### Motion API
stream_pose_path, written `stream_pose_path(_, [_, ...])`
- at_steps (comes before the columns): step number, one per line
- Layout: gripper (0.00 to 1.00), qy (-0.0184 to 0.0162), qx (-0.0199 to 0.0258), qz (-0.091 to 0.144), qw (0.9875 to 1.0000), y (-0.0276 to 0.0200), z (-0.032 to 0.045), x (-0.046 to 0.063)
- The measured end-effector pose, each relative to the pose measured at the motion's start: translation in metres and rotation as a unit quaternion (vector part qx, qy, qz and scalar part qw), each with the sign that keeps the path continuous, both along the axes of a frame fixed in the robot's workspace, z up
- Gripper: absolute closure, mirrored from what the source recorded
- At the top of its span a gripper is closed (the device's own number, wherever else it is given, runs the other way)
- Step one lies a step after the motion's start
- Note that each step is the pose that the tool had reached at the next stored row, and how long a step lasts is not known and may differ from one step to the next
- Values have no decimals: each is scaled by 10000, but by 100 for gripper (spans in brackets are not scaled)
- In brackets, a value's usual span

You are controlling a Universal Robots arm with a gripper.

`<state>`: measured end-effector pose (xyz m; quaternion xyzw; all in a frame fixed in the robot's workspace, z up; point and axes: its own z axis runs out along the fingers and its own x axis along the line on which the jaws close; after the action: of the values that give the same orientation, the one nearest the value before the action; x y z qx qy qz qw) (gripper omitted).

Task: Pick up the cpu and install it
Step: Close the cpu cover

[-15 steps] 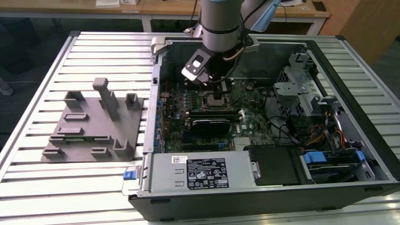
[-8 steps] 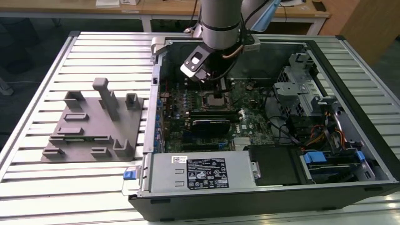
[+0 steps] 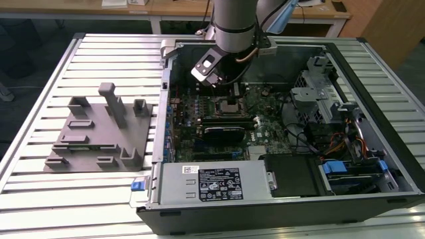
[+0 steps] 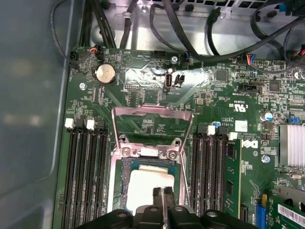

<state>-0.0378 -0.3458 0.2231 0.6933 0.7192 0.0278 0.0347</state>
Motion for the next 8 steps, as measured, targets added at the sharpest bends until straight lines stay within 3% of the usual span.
stream_pose_path(2, [84,0,0,-4,10000,0,0,11])
stream_pose_path(5, [65,0,0,-14,10000,0,0,31])
stream_pose_path(8, [59,0,0,-48,10000,0,0,60])
